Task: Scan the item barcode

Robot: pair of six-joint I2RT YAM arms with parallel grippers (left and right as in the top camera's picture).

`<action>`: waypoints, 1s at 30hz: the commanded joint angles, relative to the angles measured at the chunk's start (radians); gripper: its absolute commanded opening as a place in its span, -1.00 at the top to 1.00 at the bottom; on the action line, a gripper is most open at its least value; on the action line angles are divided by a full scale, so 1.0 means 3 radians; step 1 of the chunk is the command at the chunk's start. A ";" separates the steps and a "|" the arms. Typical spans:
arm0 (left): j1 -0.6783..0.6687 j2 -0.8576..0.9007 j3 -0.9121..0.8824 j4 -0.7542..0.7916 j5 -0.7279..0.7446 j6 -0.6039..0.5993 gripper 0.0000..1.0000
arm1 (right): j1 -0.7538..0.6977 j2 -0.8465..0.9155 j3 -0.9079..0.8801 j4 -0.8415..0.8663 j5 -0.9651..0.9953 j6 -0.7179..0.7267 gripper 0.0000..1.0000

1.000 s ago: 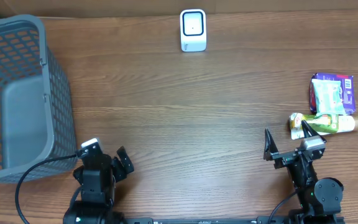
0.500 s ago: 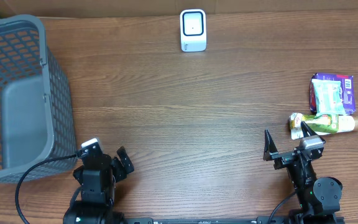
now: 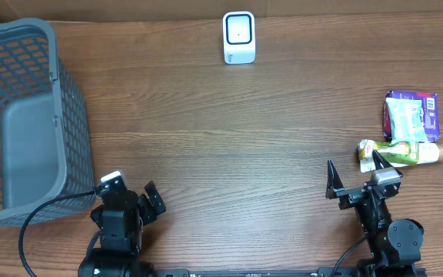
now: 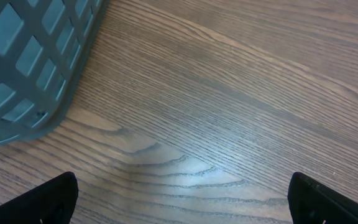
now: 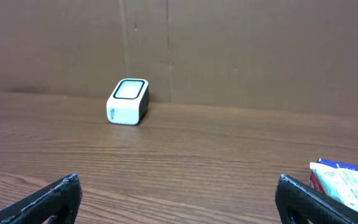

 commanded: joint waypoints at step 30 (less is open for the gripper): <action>0.0402 -0.1310 -0.1150 0.2618 0.1119 0.1905 -0.99 | 0.0017 -0.0039 -0.0036 0.0010 0.0031 -0.0009 -1.00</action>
